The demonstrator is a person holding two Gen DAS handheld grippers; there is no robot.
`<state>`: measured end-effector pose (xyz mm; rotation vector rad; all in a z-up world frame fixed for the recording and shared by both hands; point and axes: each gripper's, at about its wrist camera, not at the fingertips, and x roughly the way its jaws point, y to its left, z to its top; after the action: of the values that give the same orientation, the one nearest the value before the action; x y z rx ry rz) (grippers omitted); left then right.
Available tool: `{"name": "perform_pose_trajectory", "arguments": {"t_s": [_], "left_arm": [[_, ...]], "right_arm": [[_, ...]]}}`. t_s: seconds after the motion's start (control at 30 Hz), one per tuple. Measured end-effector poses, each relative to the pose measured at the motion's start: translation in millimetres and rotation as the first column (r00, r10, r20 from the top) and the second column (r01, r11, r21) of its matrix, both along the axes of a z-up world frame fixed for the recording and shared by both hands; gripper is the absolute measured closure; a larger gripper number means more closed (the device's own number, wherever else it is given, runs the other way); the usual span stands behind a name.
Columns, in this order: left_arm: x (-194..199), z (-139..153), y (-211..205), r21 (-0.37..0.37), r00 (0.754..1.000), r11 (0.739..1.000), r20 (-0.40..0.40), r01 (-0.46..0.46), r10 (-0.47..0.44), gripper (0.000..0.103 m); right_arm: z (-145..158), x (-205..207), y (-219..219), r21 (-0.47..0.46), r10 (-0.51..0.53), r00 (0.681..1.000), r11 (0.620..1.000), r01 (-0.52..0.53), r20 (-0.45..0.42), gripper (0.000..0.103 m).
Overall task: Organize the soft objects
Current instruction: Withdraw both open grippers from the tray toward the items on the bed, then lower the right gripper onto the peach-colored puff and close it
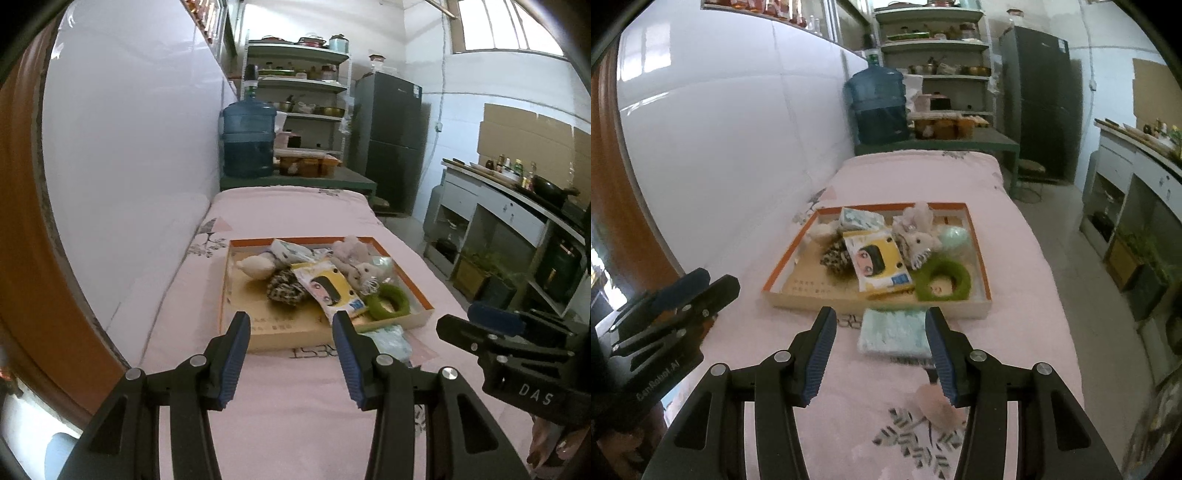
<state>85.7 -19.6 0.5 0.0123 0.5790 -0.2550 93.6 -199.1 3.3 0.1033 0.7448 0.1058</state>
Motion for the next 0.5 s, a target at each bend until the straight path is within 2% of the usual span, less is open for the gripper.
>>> {"name": "perform_pose_trajectory", "arguments": {"t_s": [0.17,0.5], "left_arm": [[-15.9,-0.8,5.4,0.021,0.999,1.000,0.033,-0.009,0.009,0.057],[-57.3,12.5,68.0,0.095,0.987,0.983,0.051,-0.157,0.152,0.057]], "right_arm": [[-8.7,-20.5,-11.8,-0.025,-0.031,0.999,0.999,0.031,-0.015,0.051],[-42.5,-38.1,-28.2,-0.049,-0.066,0.995,0.997,0.063,-0.069,0.051]]}}
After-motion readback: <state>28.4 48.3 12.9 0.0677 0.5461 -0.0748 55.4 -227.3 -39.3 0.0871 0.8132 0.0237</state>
